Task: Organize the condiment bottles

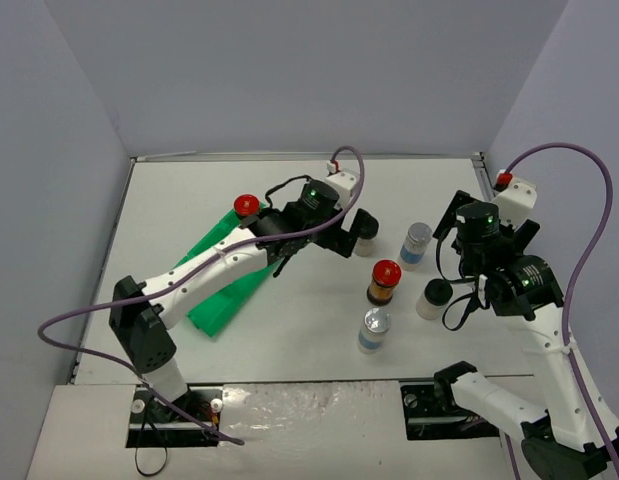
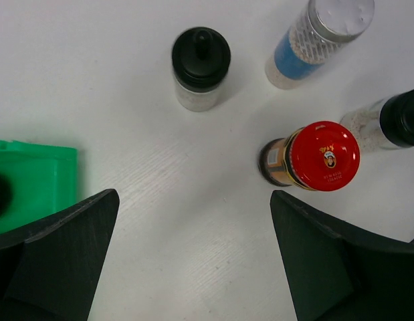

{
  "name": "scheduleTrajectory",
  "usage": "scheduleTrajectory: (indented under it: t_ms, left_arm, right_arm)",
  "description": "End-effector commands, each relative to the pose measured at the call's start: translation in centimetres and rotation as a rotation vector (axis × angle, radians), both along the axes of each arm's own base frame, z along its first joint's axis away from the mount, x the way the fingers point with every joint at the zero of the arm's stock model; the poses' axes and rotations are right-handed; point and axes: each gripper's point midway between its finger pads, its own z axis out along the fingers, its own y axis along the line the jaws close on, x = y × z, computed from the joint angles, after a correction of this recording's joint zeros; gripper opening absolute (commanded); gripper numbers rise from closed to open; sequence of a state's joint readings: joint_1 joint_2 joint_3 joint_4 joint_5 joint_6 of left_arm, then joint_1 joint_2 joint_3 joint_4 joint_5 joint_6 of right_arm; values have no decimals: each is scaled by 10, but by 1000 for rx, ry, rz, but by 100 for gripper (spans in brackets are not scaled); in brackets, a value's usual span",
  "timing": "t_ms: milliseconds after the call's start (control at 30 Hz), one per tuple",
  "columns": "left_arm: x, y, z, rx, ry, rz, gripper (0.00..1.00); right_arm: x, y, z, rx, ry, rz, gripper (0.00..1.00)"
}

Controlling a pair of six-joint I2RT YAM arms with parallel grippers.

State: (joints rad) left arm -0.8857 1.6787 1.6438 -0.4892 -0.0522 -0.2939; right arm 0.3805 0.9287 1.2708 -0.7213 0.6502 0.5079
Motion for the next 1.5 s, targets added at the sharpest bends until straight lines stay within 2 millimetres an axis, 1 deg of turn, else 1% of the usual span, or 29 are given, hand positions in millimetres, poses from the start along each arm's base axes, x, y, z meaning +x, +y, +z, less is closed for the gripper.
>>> scheduleTrajectory:
  t_ms: [0, 100, 267, 400, 567, 700, 800, 833, 933, 1000, 1067, 1200, 1333, 1400, 1467]
  left_arm:
    - [-11, -41, 11, -46, -7, -71, 94]
    - [-19, -62, 1, -39, 7, -108, 94]
    - [-32, -87, -9, -44, 29, -160, 94]
    - [-36, -98, -19, -48, 41, -169, 95]
    - [-44, -115, -27, -58, 61, -220, 94]
    - [-43, -127, -35, -51, 66, -239, 94]
    - [-41, -136, -47, -42, 77, -248, 94]
    - [-40, -139, -45, -48, 71, -251, 95]
    - [-36, -145, -51, -43, 71, -253, 94]
    - [-35, -149, -58, -35, 74, -258, 94]
    - [-32, -151, -60, -33, 74, -252, 94]
    - [-32, -149, -69, -7, 78, -232, 92]
    - [-31, -141, -74, 33, 77, -202, 86]
    - [-31, -138, -76, 49, 77, -191, 78]
    - [-32, -137, -76, 60, 74, -190, 74]
  right_arm:
    - [-2, -22, 24, -36, -73, -126, 100]
    - [-4, -22, 25, -23, -76, -120, 100]
    - [-7, -21, 21, -13, -67, -107, 100]
    - [-7, -17, 13, -2, -52, -95, 100]
    - [-9, -15, 11, 13, -53, -80, 100]
    - [-11, -13, 9, 24, -52, -65, 100]
    - [-13, -12, 9, 31, -50, -55, 100]
    - [-14, -12, 9, 30, -49, -54, 100]
    - [-17, -14, 9, 29, -53, -54, 100]
    - [-18, -15, 8, 26, -49, -55, 100]
    - [-20, -15, 7, 22, -43, -55, 100]
    - [-21, -16, 6, 24, -45, -55, 100]
    - [-21, -15, 5, 25, -43, -55, 100]
    - [-21, -15, 4, 25, -41, -56, 100]
    - [-21, -15, 3, 26, -39, -56, 100]
